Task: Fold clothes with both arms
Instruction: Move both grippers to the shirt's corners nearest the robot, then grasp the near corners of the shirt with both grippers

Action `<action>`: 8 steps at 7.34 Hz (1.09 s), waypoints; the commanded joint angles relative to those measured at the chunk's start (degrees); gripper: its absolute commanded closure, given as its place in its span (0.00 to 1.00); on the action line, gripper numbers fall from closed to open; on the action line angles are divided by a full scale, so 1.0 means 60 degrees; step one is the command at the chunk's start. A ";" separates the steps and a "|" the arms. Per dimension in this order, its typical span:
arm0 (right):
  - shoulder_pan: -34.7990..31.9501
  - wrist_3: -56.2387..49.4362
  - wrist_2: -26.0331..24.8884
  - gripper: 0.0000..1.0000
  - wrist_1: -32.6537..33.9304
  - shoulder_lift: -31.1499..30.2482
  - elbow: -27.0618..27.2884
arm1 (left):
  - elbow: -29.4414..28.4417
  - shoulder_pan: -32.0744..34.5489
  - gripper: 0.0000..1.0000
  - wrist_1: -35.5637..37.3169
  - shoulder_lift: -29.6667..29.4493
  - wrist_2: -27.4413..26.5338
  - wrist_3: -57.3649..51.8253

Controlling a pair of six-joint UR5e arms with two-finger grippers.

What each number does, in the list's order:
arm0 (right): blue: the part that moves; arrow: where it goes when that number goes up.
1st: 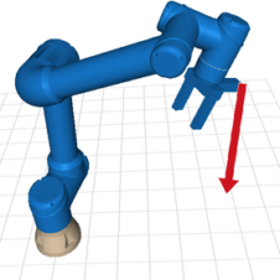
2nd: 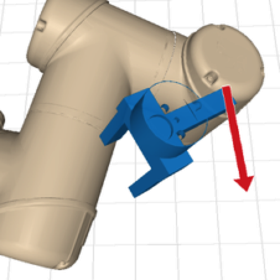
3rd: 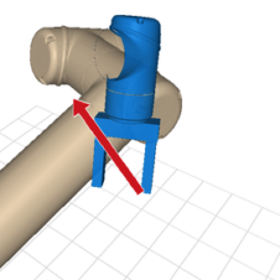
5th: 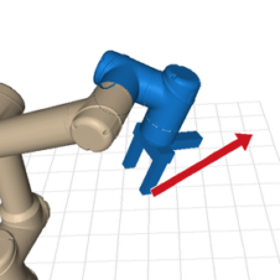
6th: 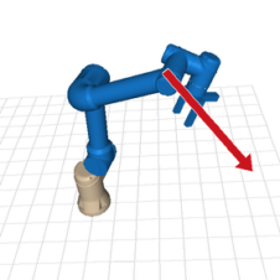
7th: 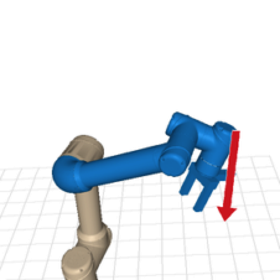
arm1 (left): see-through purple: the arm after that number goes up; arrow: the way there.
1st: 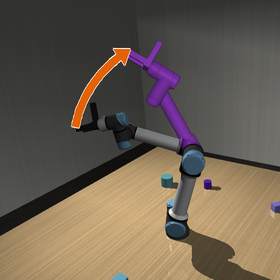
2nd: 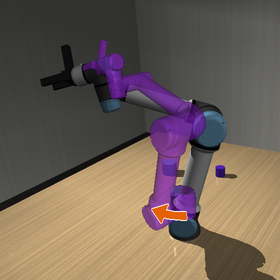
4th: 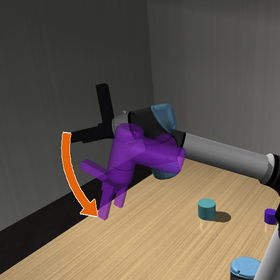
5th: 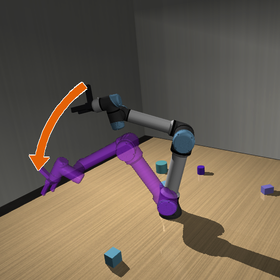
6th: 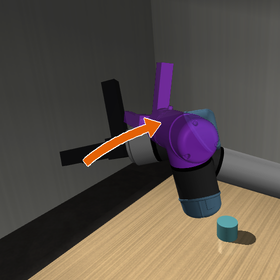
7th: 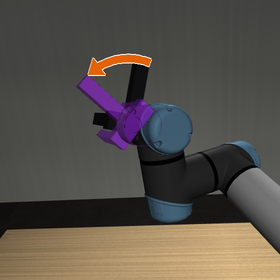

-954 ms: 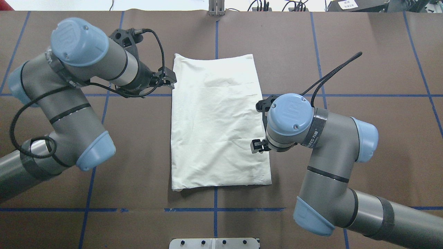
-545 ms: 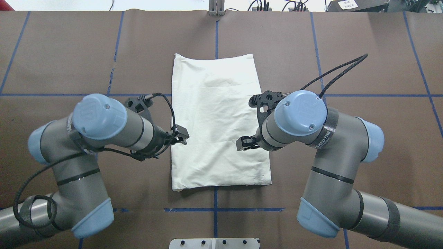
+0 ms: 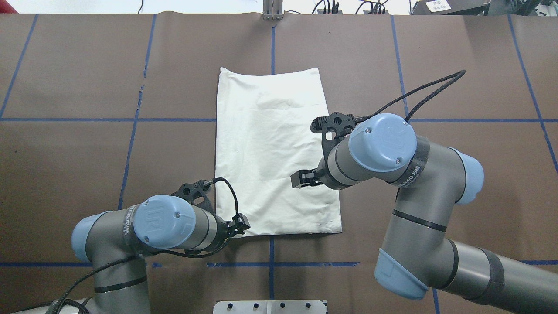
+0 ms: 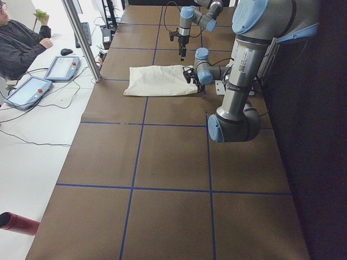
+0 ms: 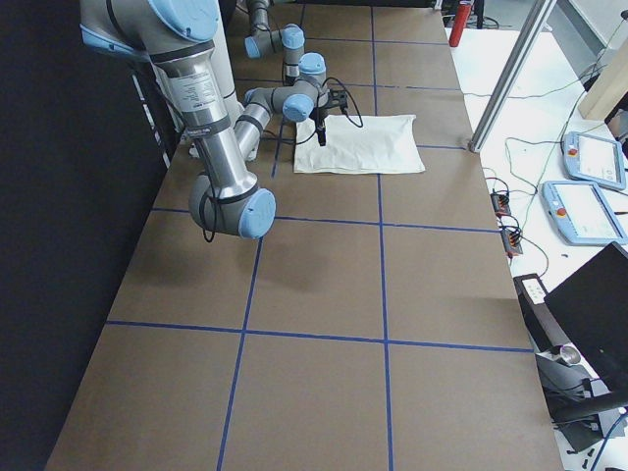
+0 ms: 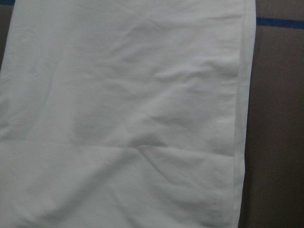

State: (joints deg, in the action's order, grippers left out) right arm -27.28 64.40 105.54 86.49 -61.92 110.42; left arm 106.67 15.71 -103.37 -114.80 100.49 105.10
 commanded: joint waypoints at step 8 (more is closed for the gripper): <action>-0.0009 0.0019 -0.0027 0.00 -0.0015 0.0022 -0.0049 | -0.0055 0.0238 1.00 0.0060 0.0119 -0.0050 -0.0027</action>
State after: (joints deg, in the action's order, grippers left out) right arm -27.33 64.48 105.38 86.40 -61.85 110.13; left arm 106.25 17.24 -103.04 -114.41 100.26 105.01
